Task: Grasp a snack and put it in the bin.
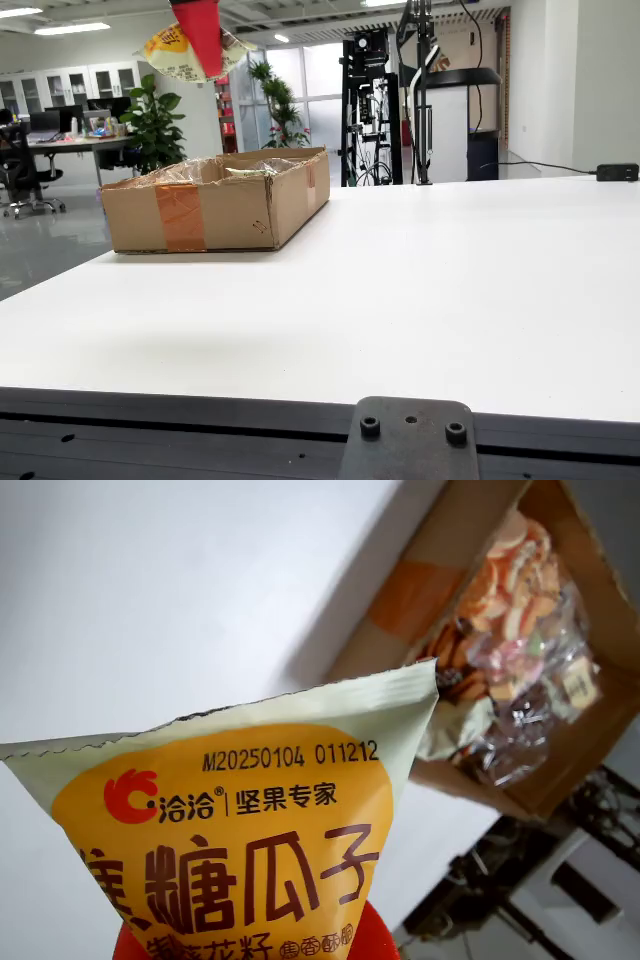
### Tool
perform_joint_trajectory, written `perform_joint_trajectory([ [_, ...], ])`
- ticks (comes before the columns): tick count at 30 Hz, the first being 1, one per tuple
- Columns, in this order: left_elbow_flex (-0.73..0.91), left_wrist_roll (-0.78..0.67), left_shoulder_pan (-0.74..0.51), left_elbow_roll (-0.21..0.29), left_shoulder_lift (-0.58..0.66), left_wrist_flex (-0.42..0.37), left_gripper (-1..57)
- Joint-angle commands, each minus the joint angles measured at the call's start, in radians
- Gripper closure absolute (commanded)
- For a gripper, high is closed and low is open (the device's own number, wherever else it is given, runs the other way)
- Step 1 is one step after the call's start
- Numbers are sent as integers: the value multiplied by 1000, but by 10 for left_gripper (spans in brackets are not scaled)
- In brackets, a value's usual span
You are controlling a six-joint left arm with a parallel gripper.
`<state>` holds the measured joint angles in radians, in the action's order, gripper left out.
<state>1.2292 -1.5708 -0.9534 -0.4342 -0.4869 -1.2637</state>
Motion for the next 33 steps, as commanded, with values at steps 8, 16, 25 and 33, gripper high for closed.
perform_joint_trajectory([
  [8, -4, 215, 139, -3, 29, 4, 416],
  [16, -90, 390, 260, -13, -10, 39, 417],
  [25, -301, 563, 359, -17, -129, 90, 419],
  [33, -474, 672, 412, -22, -228, 119, 423],
])
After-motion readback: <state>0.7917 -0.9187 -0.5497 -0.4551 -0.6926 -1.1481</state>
